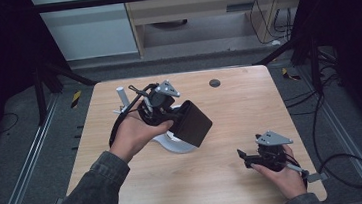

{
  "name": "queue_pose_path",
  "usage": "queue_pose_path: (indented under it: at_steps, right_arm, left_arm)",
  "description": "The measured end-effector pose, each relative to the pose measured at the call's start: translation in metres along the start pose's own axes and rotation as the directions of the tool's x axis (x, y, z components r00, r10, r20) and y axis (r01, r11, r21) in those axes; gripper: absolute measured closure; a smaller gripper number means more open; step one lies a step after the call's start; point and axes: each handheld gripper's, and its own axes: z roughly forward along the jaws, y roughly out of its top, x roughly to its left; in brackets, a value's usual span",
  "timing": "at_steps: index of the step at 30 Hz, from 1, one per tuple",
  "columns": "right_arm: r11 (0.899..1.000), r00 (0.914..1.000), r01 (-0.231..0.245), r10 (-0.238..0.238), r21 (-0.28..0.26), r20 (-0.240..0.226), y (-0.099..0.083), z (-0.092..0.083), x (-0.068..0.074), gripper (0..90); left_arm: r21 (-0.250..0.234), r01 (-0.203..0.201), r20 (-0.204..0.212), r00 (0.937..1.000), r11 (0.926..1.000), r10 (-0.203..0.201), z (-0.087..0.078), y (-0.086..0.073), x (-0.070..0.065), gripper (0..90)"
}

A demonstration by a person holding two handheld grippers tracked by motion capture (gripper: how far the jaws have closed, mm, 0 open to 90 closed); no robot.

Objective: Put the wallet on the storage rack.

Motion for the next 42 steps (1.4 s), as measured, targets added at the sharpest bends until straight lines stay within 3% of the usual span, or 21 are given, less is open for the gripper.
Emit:
queue_pose_path:
  at_steps: [7,16,19,30,42]
  right_arm:
    - [0.998,0.9969,-0.047,0.045,0.041,0.064,-0.009,0.003,-0.009,13.1]
    - [0.995,0.9948,-0.068,0.061,0.08,0.082,-0.014,0.005,-0.011,12.7]
    - [0.994,0.9956,-0.058,0.051,0.088,0.079,-0.014,0.006,-0.011,12.5]
    - [0.995,0.9956,-0.056,0.05,0.085,0.079,-0.015,0.005,-0.012,12.6]
    - [0.994,0.9966,-0.05,0.043,0.101,0.07,-0.016,0.007,-0.01,12.5]
  left_arm:
    - [-0.011,0.016,-0.028,0.9995,0.9998,-0.016,-0.012,-0.003,0.008,80.5]
    - [-0.049,0.058,-0.085,0.9945,0.9971,-0.062,-0.027,-0.007,0.026,80.5]
    - [-0.042,0.062,-0.101,0.9927,0.9972,-0.066,-0.027,-0.008,0.03,80.4]
    - [0.014,0.068,-0.11,0.9918,0.9976,-0.066,0.0,-0.015,0.038,80.4]
    - [0.055,0.071,-0.082,0.9944,0.996,-0.066,0.028,-0.022,0.042,80.3]
